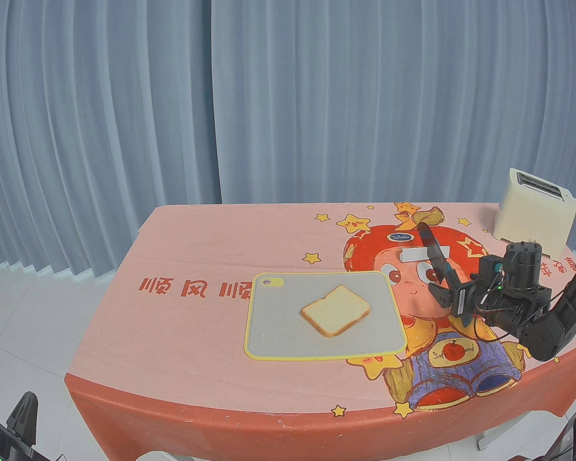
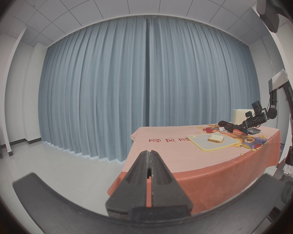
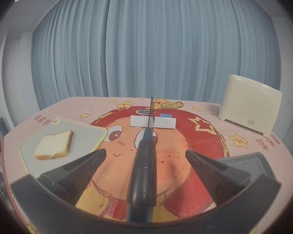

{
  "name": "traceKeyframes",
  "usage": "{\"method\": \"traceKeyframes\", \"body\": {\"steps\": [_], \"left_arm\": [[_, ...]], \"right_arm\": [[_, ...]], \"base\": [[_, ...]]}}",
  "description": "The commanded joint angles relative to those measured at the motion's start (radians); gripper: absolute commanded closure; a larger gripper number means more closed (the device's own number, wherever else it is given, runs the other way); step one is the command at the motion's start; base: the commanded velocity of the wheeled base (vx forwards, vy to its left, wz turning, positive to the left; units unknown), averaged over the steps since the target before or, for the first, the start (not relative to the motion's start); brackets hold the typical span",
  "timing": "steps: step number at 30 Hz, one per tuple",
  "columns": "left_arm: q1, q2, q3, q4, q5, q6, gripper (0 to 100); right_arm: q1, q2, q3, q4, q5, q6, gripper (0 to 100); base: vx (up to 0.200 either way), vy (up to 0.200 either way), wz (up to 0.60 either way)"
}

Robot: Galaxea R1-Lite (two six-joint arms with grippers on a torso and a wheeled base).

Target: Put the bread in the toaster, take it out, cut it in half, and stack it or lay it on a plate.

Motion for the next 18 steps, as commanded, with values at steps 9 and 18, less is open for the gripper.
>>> {"method": "traceKeyframes", "body": {"steps": [9, 18], "left_arm": [[0.0, 0.0, 0.018, 0.0, 0.0, 0.0, 100], [0.0, 0.0, 0.018, 0.0, -0.001, 0.0, 100]], "right_arm": [[0.006, 0.007, -0.001, 0.0, 0.0, 0.0, 0], [0.034, -0.001, -0.002, 0.0, -0.07, -0.005, 0]], "base": [[0.0, 0.0, 0.0], [0.0, 0.0, 0.0]]}}
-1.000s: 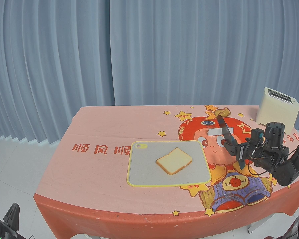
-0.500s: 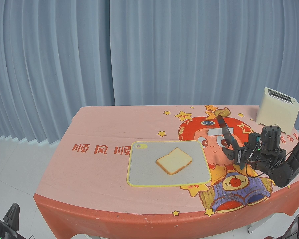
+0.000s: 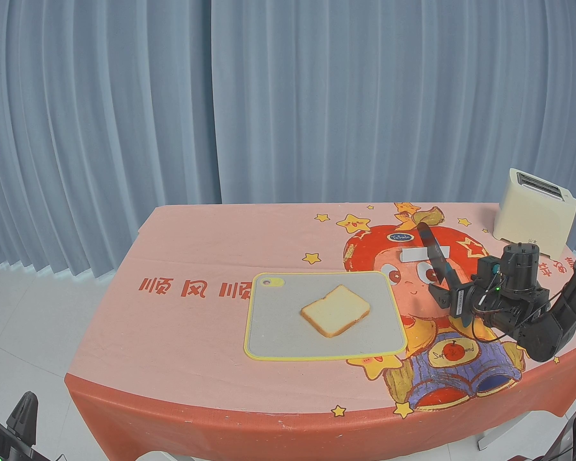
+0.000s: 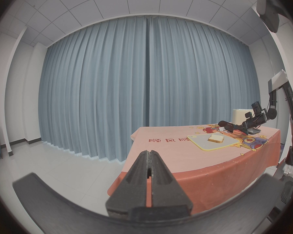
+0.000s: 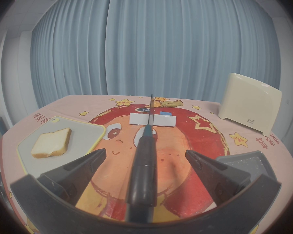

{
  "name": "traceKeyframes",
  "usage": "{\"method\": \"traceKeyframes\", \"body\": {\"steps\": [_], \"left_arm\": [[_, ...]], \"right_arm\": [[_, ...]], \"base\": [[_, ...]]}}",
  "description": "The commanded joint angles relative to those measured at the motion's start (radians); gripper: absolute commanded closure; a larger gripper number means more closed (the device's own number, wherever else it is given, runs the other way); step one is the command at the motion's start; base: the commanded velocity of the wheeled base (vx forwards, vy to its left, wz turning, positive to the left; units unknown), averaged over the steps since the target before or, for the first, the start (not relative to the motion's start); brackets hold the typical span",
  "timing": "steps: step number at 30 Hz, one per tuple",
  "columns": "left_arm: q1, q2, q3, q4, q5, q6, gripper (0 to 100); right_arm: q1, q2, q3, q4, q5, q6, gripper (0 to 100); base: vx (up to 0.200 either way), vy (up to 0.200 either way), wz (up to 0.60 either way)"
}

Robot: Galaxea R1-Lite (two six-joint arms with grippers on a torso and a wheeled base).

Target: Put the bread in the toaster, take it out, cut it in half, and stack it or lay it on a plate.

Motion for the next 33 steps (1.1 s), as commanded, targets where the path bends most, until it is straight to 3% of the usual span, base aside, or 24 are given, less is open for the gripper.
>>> {"method": "traceKeyframes", "body": {"steps": [1, 33], "left_arm": [[0.0, 0.0, 0.018, 0.0, 0.0, 0.0, 100], [0.0, 0.0, 0.018, 0.0, 0.0, 0.0, 100]], "right_arm": [[0.014, -0.007, 0.002, 0.0, -0.009, -0.001, 0], [0.02, 0.029, -0.001, -0.002, -0.012, -0.001, 0]], "base": [[0.0, 0.0, 0.0], [0.0, 0.0, 0.0]]}}
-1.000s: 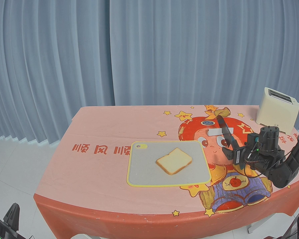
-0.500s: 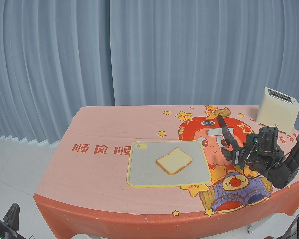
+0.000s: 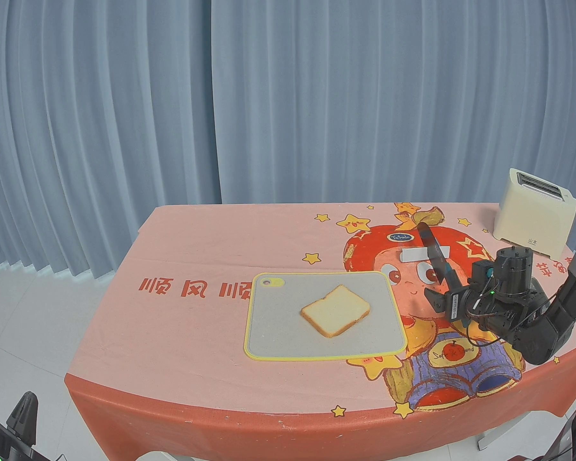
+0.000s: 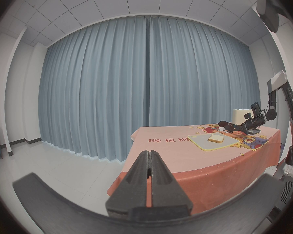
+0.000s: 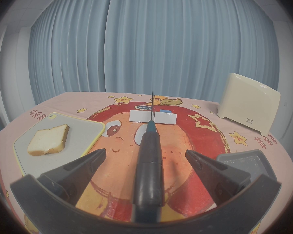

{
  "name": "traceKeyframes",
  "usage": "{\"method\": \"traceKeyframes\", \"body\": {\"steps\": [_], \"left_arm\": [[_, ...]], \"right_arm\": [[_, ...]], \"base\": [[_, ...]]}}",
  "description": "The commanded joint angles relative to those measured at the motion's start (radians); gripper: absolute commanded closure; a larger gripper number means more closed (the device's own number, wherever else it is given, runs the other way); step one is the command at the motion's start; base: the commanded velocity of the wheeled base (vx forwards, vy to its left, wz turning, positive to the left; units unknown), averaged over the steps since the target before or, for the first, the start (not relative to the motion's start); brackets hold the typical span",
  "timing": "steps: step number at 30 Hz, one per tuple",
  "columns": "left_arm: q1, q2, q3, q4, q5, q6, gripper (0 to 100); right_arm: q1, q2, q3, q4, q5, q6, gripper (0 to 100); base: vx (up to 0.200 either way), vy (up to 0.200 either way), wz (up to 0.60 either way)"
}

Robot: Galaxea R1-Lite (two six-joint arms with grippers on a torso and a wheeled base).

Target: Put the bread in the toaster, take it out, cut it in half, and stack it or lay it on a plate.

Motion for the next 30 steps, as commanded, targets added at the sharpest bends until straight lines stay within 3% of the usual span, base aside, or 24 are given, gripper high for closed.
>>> {"method": "traceKeyframes", "body": {"steps": [1, 10, 11, 30], "left_arm": [[0.0, 0.0, 0.018, 0.0, 0.0, 0.0, 100], [0.0, 0.0, 0.018, 0.0, 0.0, 0.0, 100], [0.0, 0.002, 0.018, 0.0, 0.0, 0.0, 100], [0.0, 0.0, 0.018, 0.0, 0.0, 0.0, 100]], "right_arm": [[-0.001, 0.005, 0.003, 0.0, 0.001, 0.0, 0], [-0.002, 0.005, 0.003, 0.0, -0.001, 0.0, 0], [-0.002, 0.003, 0.001, 0.0, -0.001, 0.0, 100], [-0.007, -0.013, -0.005, 0.0, -0.001, 0.004, 100]], "base": [[0.0, 0.0, 0.0], [0.0, 0.0, 0.0], [0.0, 0.0, 0.0], [0.0, 0.0, 0.0]]}}
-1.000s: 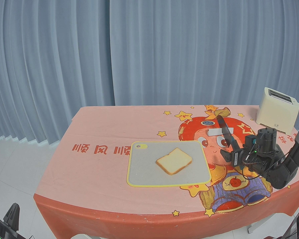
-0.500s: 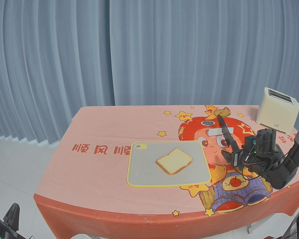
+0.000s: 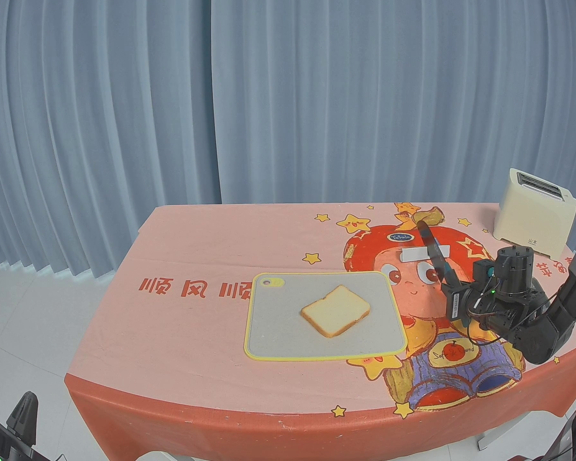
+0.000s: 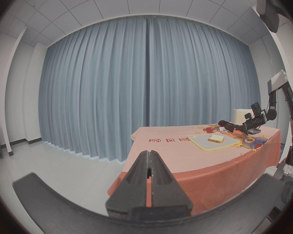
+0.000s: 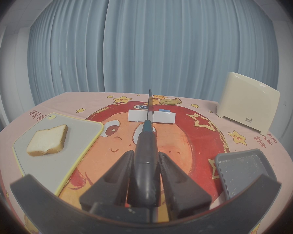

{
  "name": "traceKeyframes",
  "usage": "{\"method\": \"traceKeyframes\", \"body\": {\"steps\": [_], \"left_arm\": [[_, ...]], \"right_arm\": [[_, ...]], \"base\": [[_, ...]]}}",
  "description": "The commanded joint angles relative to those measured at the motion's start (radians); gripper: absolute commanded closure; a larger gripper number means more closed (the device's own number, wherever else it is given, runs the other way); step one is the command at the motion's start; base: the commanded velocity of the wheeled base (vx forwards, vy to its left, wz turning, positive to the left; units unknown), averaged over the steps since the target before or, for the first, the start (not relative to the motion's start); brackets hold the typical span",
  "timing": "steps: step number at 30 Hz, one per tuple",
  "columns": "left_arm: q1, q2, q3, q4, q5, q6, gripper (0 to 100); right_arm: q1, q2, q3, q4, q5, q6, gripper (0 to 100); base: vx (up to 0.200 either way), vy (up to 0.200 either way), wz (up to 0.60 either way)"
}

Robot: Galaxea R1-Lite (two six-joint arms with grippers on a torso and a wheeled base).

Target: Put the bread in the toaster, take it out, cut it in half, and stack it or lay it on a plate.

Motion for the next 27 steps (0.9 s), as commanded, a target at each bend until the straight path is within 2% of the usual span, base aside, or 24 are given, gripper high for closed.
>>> {"method": "traceKeyframes", "body": {"steps": [1, 27], "left_arm": [[0.0, 0.002, 0.018, 0.0, 0.0, 0.0, 100], [0.0, 0.0, 0.018, 0.0, 0.0, 0.0, 100]], "right_arm": [[-0.003, -0.01, -0.002, -0.002, 0.0, 0.001, 100], [-0.004, -0.056, 0.006, 0.0, 0.001, 0.001, 100]], "base": [[0.0, 0.0, 0.0], [0.0, 0.0, 0.0]]}}
